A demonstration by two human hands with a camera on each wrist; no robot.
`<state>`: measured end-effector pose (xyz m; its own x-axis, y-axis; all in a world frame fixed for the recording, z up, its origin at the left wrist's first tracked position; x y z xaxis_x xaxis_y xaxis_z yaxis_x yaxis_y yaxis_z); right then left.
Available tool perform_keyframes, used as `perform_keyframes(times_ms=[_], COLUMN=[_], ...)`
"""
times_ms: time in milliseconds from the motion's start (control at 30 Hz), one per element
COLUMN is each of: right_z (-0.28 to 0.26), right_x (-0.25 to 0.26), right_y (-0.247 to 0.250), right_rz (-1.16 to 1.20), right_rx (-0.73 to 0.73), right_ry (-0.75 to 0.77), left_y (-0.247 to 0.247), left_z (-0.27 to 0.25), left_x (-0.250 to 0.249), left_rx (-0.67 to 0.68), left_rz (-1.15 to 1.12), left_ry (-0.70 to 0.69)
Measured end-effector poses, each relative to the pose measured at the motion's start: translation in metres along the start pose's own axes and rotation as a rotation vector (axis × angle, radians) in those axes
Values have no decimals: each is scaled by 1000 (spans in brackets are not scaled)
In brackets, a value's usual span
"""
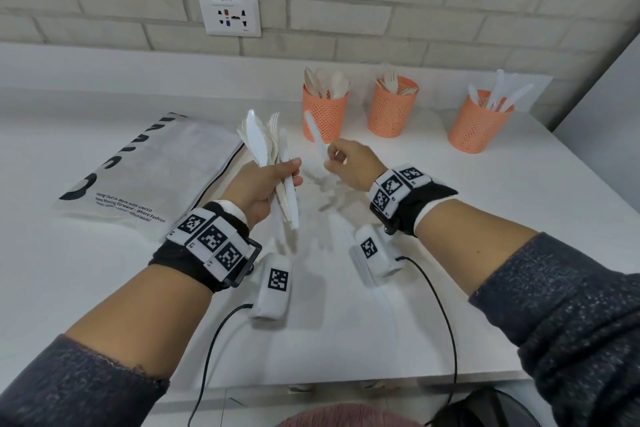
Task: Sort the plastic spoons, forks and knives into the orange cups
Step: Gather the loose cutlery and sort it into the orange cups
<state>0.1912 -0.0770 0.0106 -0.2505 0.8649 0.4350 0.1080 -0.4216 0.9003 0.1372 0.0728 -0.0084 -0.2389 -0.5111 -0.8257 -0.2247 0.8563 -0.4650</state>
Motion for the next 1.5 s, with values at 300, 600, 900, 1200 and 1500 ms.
perform_keyframes(times_ms=[300,600,900,1200,1500], right_z=[-16,-95,-88,-36,-22], right_x=[34,-28,-53,-51,-42], right_y=[4,-33,-33,-19,-38], right_rz=[54,-567,-758,-68,-261], right_rx=[29,568,489,228,197], right_ry=[228,626,565,-323,-364], left_y=[-29,-10,-13,-9,-14], left_z=[-1,7,7,13,8], left_x=[-5,-13,-15,-23,-10], left_rx=[56,-1,-4,-57,33], left_rz=[-23,6,19,-43,-12], left_ry=[-115,-87,-70,-104,-36])
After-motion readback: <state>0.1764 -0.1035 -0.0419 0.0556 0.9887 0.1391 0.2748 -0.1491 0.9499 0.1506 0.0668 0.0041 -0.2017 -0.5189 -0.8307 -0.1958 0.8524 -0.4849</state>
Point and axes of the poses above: each hand's wrist, its own z-axis towards the middle knuckle, its own y-axis out of the back of the hand, x = y × z, the point moved 6 cm from there along z, towards the middle knuckle, and after that the axes turned 13 degrees about -z, right-handed, at the moved point
